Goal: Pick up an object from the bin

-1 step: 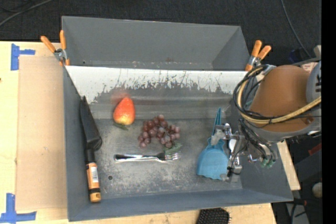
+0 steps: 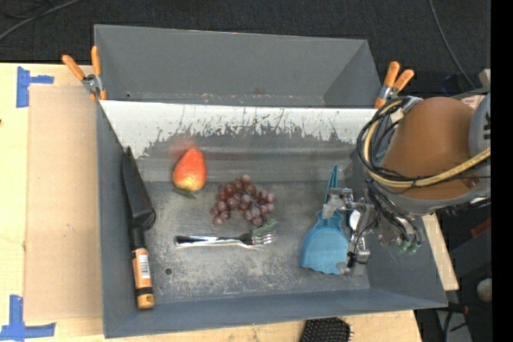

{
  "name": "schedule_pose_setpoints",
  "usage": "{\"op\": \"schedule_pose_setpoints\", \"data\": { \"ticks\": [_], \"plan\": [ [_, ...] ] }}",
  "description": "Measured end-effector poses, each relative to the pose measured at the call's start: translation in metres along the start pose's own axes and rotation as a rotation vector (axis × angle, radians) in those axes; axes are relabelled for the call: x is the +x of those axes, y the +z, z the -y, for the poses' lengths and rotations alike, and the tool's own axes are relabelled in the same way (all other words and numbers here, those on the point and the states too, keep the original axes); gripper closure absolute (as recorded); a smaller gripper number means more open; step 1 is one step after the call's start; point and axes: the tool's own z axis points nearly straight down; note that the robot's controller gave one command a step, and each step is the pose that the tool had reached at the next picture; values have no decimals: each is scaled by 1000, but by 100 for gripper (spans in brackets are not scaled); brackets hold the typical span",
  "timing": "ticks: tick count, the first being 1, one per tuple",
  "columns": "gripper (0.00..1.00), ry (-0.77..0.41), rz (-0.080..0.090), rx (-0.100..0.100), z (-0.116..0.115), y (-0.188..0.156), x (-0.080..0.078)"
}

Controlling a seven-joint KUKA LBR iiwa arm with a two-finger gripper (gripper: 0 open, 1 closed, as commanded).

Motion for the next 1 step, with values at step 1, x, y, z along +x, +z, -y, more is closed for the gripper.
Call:
{"op": "schedule_pose_setpoints", "data": {
  "ticks": [1],
  "plan": [
    [0,-325,1,0,28,68,14]
  ]
}}
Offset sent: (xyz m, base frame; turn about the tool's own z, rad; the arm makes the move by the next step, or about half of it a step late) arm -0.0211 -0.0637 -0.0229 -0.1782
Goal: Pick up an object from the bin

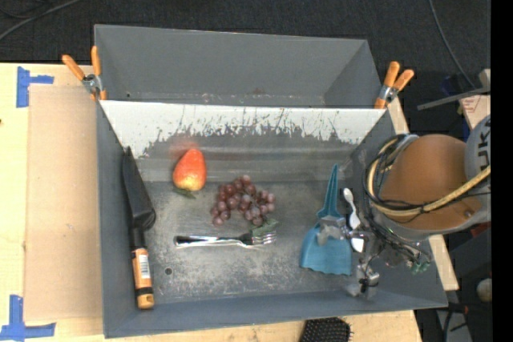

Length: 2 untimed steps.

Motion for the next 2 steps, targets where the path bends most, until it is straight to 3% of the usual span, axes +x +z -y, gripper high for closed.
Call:
{"op": "schedule_pose_setpoints", "data": {
  "ticks": [1,2],
  "plan": [
    [0,74,-1,-1,21,-21,10],
    [0,-262,7,1,55,-6,-99]
  ]
}}
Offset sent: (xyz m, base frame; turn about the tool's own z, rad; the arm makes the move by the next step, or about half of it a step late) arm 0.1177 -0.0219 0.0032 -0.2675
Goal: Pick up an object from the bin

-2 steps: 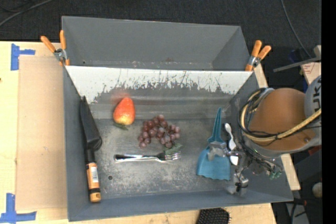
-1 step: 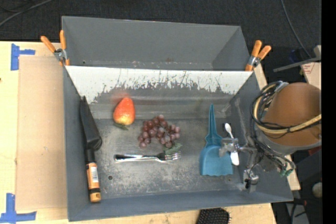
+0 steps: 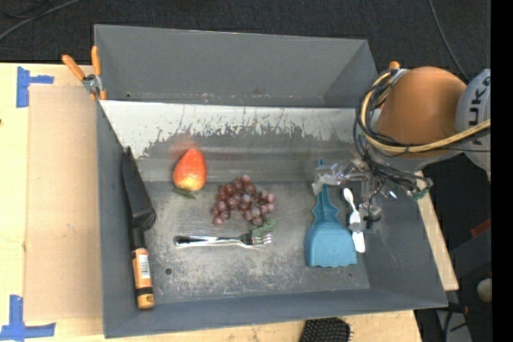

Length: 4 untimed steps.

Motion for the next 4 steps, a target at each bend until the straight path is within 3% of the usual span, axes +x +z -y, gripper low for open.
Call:
{"op": "schedule_pose_setpoints", "data": {
  "ticks": [1,2,3,4],
  "plan": [
    [0,-234,-5,-4,-17,25,-25],
    [100,-130,7,5,-22,31,-42],
    [100,-129,7,5,-22,30,-42],
    [100,-129,1,-3,-25,-9,-40]
  ]
}}
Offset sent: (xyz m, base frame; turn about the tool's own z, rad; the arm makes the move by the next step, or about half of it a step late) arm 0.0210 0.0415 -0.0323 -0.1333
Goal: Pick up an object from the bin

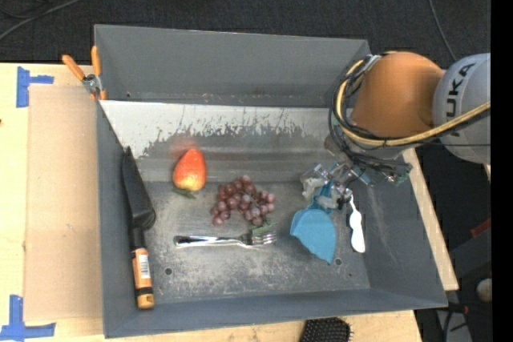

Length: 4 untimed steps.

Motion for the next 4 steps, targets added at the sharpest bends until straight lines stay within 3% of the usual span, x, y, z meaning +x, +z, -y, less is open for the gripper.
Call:
{"op": "schedule_pose_setpoints", "data": {
  "ticks": [1,2,4],
  "plan": [
    [100,2,4,2,0,-23,-2],
    [100,4,-3,-7,-3,-44,0],
    [100,8,6,1,-1,-92,-4]
  ]
}}
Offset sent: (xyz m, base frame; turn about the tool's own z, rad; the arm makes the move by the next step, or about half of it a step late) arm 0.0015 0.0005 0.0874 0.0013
